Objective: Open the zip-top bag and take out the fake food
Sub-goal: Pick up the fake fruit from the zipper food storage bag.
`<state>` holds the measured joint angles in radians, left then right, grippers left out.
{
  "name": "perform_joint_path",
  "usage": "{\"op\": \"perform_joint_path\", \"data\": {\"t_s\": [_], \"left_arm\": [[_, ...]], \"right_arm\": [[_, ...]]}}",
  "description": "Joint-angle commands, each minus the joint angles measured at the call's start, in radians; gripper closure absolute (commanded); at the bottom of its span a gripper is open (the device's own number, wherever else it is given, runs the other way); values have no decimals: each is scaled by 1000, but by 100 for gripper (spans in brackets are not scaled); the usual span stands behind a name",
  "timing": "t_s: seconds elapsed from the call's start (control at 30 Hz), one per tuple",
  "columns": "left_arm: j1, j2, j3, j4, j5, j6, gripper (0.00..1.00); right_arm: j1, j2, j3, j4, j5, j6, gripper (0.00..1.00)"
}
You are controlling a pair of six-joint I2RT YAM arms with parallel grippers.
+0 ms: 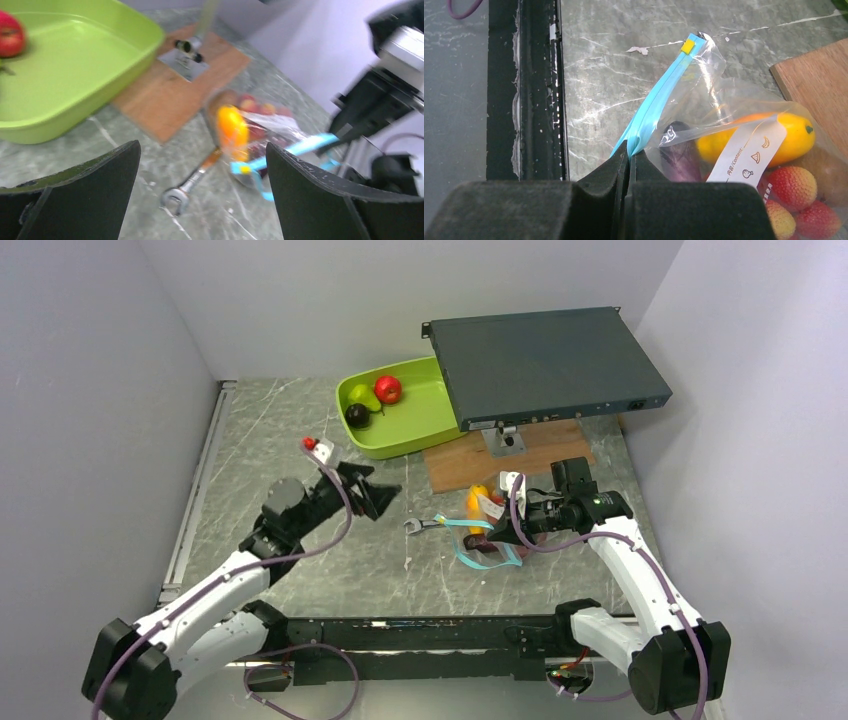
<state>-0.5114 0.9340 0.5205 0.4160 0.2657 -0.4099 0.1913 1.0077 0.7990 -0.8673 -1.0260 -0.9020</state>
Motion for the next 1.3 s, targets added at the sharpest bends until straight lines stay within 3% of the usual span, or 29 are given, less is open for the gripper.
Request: {"op": "perform_joint_path", "data": {"t_s": [0.0,0.2,0.5,0.7,1.27], "left_arm": [[-155,-55,-94,108,-29,-5,0],[-376,5,-208,343,-128,-9,1],[-583,279,-136,533,-262,34,2],[-648,435,-105,667,-355,62,5],[-687,681,20,719,-407,112,12]], "right_arm": [[-7,-12,13,0,-22,-28,100],[-15,-11,13,0,-22,-27,100],[-28,-17,10,2,-26,-26,100],[-27,-18,9,1,-29,-28,100],[-26,-20,8,-4,-43,-34,100]]}}
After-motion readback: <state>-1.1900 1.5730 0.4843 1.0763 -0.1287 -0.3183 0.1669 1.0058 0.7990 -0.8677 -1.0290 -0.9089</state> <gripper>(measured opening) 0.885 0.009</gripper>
